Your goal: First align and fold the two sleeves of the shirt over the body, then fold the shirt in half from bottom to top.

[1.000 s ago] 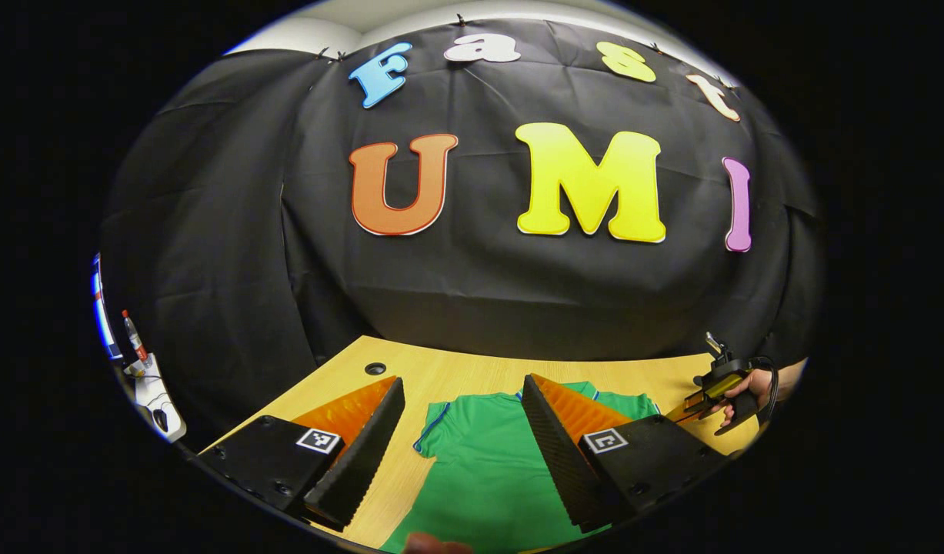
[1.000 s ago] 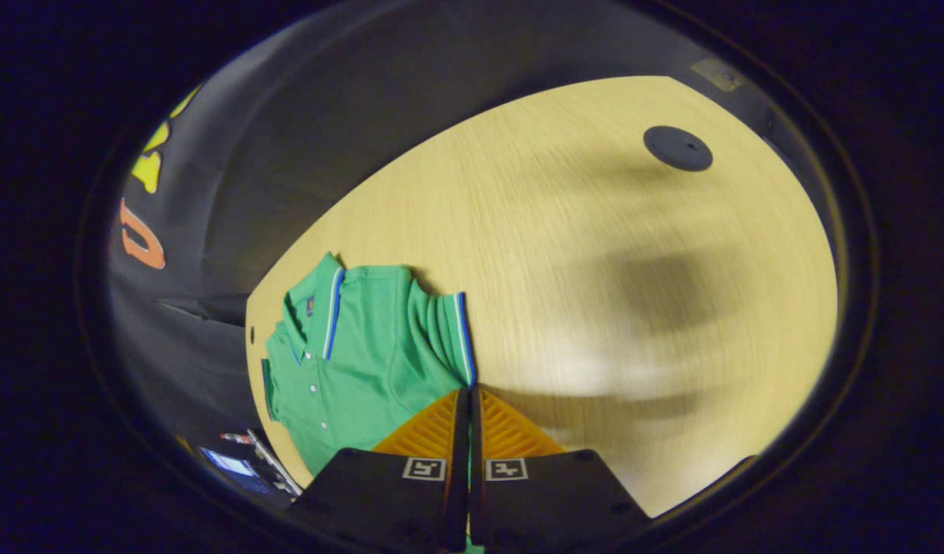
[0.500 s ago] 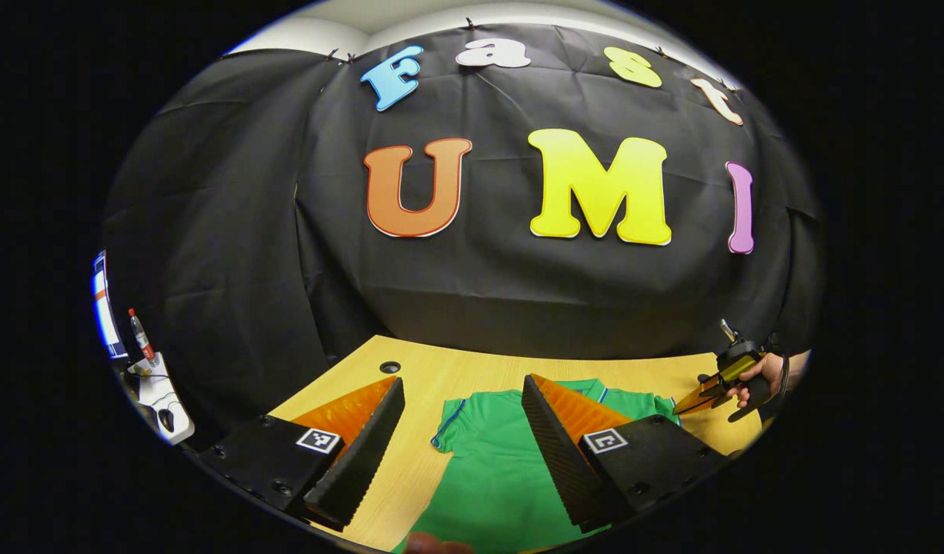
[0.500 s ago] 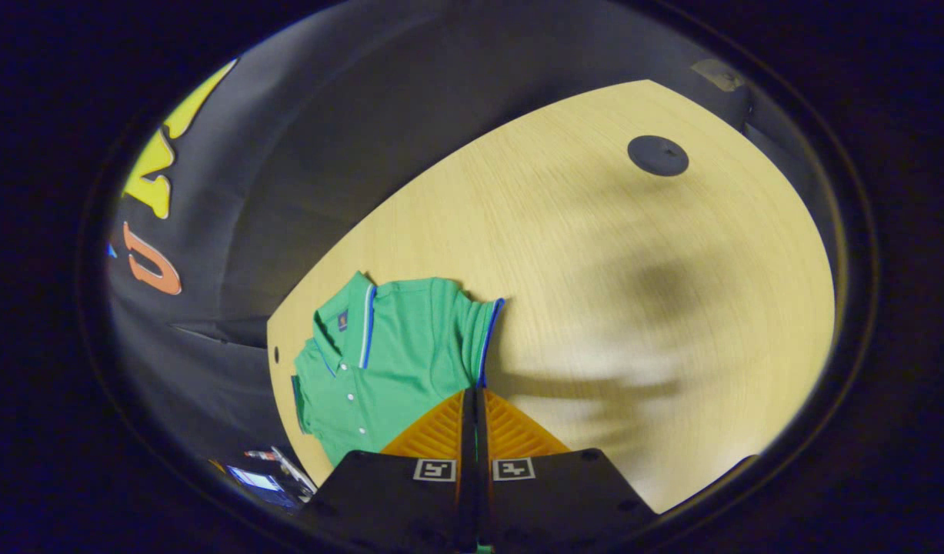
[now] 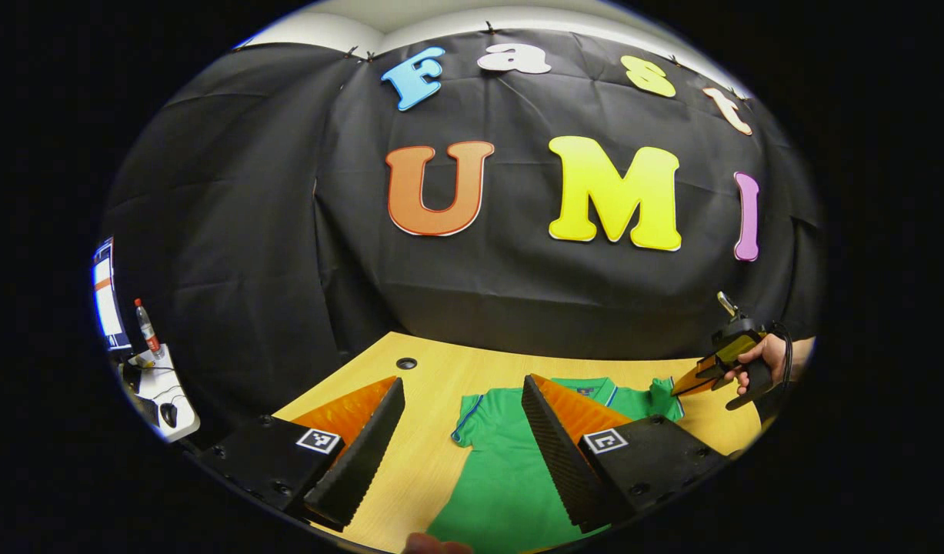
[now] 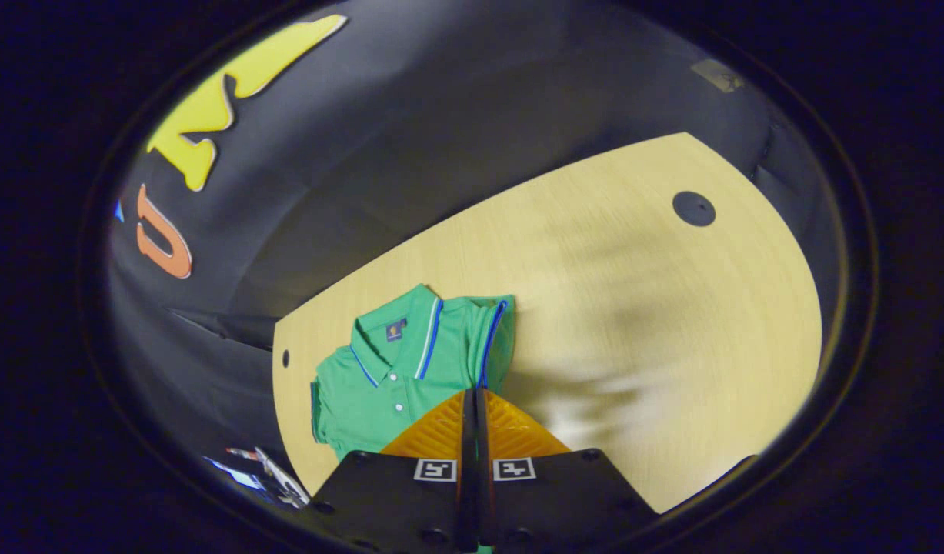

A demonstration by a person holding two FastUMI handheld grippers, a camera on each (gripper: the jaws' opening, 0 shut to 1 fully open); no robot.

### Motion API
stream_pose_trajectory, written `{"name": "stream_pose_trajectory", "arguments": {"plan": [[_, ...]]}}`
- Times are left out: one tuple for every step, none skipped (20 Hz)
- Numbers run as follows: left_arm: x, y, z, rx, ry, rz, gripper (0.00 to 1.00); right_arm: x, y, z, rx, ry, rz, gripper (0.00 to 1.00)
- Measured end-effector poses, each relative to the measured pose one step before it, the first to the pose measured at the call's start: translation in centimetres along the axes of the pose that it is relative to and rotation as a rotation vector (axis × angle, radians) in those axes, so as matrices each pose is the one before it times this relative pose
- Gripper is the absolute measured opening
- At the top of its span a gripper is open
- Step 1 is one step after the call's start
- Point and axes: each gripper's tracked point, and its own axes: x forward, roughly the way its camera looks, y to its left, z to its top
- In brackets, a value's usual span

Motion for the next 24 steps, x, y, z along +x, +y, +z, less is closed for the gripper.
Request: {"name": "stream_pose_trajectory", "arguments": {"plan": [[-0.131, 0.64, -0.223, -0.0075, 0.0031, 0.0035, 0.98, 0.292, 0.89, -0.234, -0.00978, -0.00903, -0.02119, 0.03], [-0.128, 0.631, -0.201, -0.00758, 0.00579, 0.00313, 0.98, 0.489, 0.677, -0.316, -0.00921, -0.00592, -0.02692, 0.02], [-0.143, 0.568, -0.187, -0.00616, 0.00106, 0.00127, 0.98, 0.55, 0.697, -0.389, -0.00829, -0.0021, -0.02508, 0.02], [0.008, 0.607, -0.182, -0.00359, 0.00348, -0.00058, 0.98, 0.606, 0.77, -0.386, -0.00354, -0.0026, -0.02254, 0.02], [0.029, 0.622, -0.121, -0.00146, -0.00063, -0.00069, 0.99, 0.624, 1.22, -0.585, 0.00435, 0.00038, -0.00687, 0.02], [0.088, 0.582, -0.377, 0.00097, 0.00882, -0.00395, 0.98, 0.627, 1.428, -0.739, 0.00459, 0.01162, 0.00363, 0.05], [0.099, 0.474, -0.245, 0.00071, 0.00643, -0.00431, 0.98, 0.483, 1.697, -1.038, 0.00398, 0.01869, 0.02269, 0.03], [0.075, 0.456, -0.422, -0.00134, 0.02237, -0.00902, 0.99, 0.437, 1.59, -0.708, 0.0044, 0.01175, 0.02501, 0.03], [0.021, 0.252, -0.395, -0.00866, 0.01534, -0.01084, 0.99, 0.218, 1.433, -0.467, 0.01156, 0.00221, 0.01855, 0.12], [-0.027, 0.186, -0.222, -0.00911, 0.0128, -0.01079, 0.99, 0.227, 1.233, -0.4, 0.01105, -0.00724, 0.01417, 0.13], [-0.029, 0.319, 0.109, -0.00189, -0.00108, -0.00601, 0.99, 0.045, 0.729, -0.264, -0.001, -0.00771, 0.00332, 0.13], [0.054, 0.436, 0.109, 0.00198, -0.00287, -0.00628, 0.99, -0.338, 0.175, 0.002, -0.01411, -0.00698, 0.00081, 0.13], [0.078, 0.206, 0.322, 0.00177, -0.00636, -0.00892, 0.99, -0.691, 0.694, 0.019, -0.0094, -0.01159, 0.01469, 0.09], [0.131, 0.083, 0.115, 0.00112, -0.00159, -0.01349, 0.99, -0.679, 0.241, 0.105, -0.00431, -0.01771, -0.00151, 0.2], [0.39, 0.004, 0.165, -0.00057, -0.00281, -0.01601, 0.98, -0.817, -0.164, 0.23, -0.00726, -0.02482, -0.00782, 0.31], [0.376, -0.068, 0.078, -0.00192, 0.00346, -0.02012, 0.98, -1.106, -0.038, 0.517, -0.00532, -0.03957, 0.00162, 0.31], [0.382, -0.257, 0.178, -0.00602, -0.0014, -0.02533, 0.98, -1.073, -0.076, 0.212, -0.01299, -0.03231, -0.00307, 0.49], [0.474, -0.385, 0.361, -0.01128, -0.00335, -0.02754, 0.99, -1.235, -0.491, 0.154, -0.02165, -0.02959, -0.01461, 0.67], [0.676, -0.294, 0.063, -0.00859, 0.0078, -0.02429, 0.99, -1.074, -0.13, -0.085, -0.01919, -0.0273, -0.00532, 0.84], [0.749, -0.312, -0.003, -0.00521, 0.00415, -0.02929, 0.99, -1.166, -0.137, -0.104, -0.01486, -0.01912, -0.00436, 0.94], [0.716, -0.338, 0.232, 0.00453, 0.00371, -0.03171, 0.99, -1.161, -0.145, -0.185, -0.01005, -0.02171, -0.00017, 0.94], [0.666, -0.484, 0.006, 0.00881, 0.00249, -0.03956, 0.99, -1.017, -0.179, 0.033, -0.00616, -0.02202, -0.00308, 0.94], [0.742, -0.194, 0.17, 0.01345, 0.00249, -0.02767, 0.99, -1.183, -0.058, 0.052, 0.00086, -0.02299, -0.0004, 0.94], [0.931, 0.034, -0.18, 0.01182, 0.01103, -0.0166, 0.99, -1.229, 0.235, 0.046, -0.00784, -0.01824, 0.01156, 0.94]]}}
